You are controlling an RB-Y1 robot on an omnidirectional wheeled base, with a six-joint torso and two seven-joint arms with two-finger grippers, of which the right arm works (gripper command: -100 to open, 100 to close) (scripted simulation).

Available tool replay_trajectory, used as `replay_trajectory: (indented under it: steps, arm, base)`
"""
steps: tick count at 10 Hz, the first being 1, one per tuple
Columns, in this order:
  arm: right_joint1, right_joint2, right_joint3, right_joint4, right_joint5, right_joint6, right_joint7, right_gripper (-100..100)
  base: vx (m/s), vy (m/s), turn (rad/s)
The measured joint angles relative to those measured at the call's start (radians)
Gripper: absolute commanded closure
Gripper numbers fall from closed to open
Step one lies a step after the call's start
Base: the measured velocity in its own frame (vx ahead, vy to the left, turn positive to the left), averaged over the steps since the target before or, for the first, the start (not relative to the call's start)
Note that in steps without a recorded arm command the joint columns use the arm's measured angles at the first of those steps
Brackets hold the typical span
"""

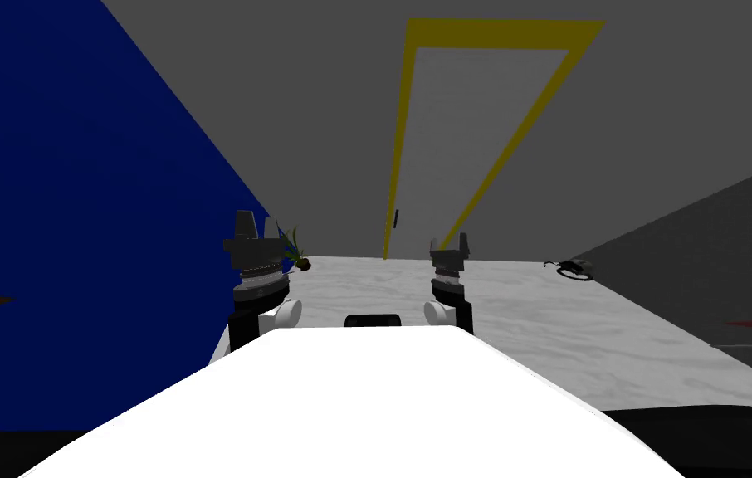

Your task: Pull the door open

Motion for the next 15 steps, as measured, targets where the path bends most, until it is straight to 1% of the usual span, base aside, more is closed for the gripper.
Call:
replay_trajectory:
  steps: [2, 4, 7, 8, 9, 10, 14, 15]
  arm:
    - [-0.007, -0.007, 0.013, 0.042, -0.039, -0.018, -0.036, -100]
    - [-0.023, -0.02, 0.011, 0.081, -0.077, -0.027, -0.071, -100]
    - [-0.03, -0.026, 0.032, 0.138, -0.119, -0.058, -0.112, -100]
    - [-0.032, -0.031, 0.033, 0.149, -0.139, -0.06, -0.128, -100]
    - [-0.039, -0.037, 0.034, 0.173, -0.157, -0.068, -0.146, -100]
    - [-0.039, -0.038, 0.043, 0.191, -0.171, -0.079, -0.161, -100]
    - [-0.065, -0.051, 0.059, 0.278, -0.243, -0.11, -0.225, -100]
    - [-0.068, -0.056, 0.064, 0.298, -0.261, -0.119, -0.243, -100]
  base:
    - [0.118, -0.029, 0.127]
    - [0.085, -0.038, 0.105]
    - [0.095, -0.031, 0.107]
    - [0.094, -0.022, 0.139]
    - [0.078, -0.033, 0.112]
    - [0.09, -0.037, 0.122]
    - [0.099, -0.04, 0.124]
    - [0.087, -0.035, 0.101]
